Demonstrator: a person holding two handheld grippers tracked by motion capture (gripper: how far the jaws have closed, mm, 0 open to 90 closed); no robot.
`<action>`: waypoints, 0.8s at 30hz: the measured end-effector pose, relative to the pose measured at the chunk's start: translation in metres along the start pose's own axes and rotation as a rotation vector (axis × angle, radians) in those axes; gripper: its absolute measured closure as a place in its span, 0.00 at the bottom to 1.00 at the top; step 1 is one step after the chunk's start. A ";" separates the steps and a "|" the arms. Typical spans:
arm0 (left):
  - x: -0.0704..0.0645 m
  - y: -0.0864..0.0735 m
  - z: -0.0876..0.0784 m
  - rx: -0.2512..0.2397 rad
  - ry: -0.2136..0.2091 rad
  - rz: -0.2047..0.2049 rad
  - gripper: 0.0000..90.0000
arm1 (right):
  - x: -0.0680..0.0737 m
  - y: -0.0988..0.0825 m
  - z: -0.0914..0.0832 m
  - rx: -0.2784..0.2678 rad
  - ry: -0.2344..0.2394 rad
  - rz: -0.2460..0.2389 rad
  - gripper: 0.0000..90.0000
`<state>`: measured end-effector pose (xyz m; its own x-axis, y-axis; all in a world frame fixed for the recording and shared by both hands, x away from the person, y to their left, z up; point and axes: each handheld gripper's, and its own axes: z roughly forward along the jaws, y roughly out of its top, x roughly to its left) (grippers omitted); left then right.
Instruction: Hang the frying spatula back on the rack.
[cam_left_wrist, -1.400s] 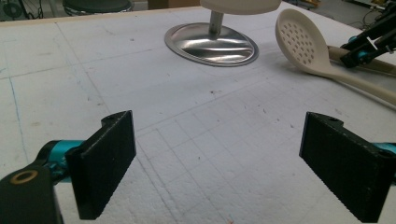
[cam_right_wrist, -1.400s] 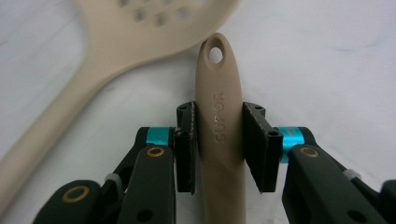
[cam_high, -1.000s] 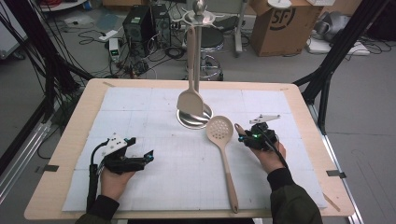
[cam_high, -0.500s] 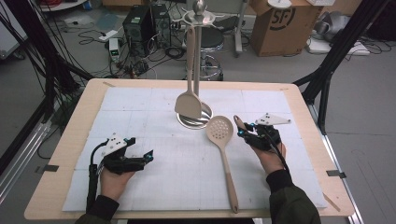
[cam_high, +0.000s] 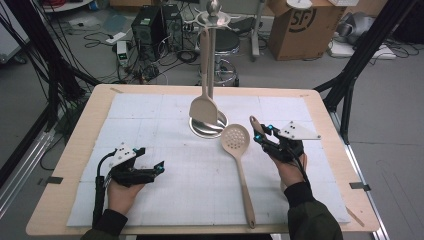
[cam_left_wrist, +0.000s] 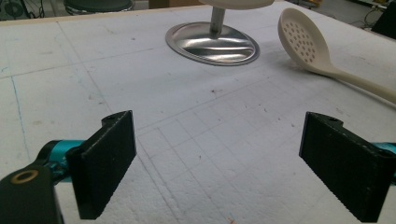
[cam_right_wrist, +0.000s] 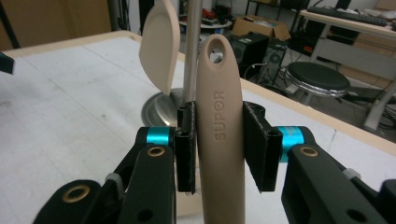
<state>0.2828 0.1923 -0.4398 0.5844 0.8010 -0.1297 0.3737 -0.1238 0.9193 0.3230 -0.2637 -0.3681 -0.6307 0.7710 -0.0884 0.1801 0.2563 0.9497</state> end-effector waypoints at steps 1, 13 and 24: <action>0.000 0.000 0.000 0.000 0.001 0.001 0.13 | 0.000 0.002 -0.001 -0.012 -0.002 0.004 0.76; 0.000 0.000 0.000 -0.001 0.000 -0.003 0.13 | 0.000 0.025 -0.012 -0.139 0.009 0.041 0.76; 0.000 0.000 0.000 0.000 0.000 -0.002 0.13 | 0.000 0.030 -0.017 -0.217 0.004 0.068 0.75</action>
<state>0.2825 0.1926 -0.4398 0.5834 0.8015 -0.1316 0.3749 -0.1220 0.9190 0.3156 -0.2658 -0.3345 -0.6257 0.7798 -0.0211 0.0564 0.0722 0.9958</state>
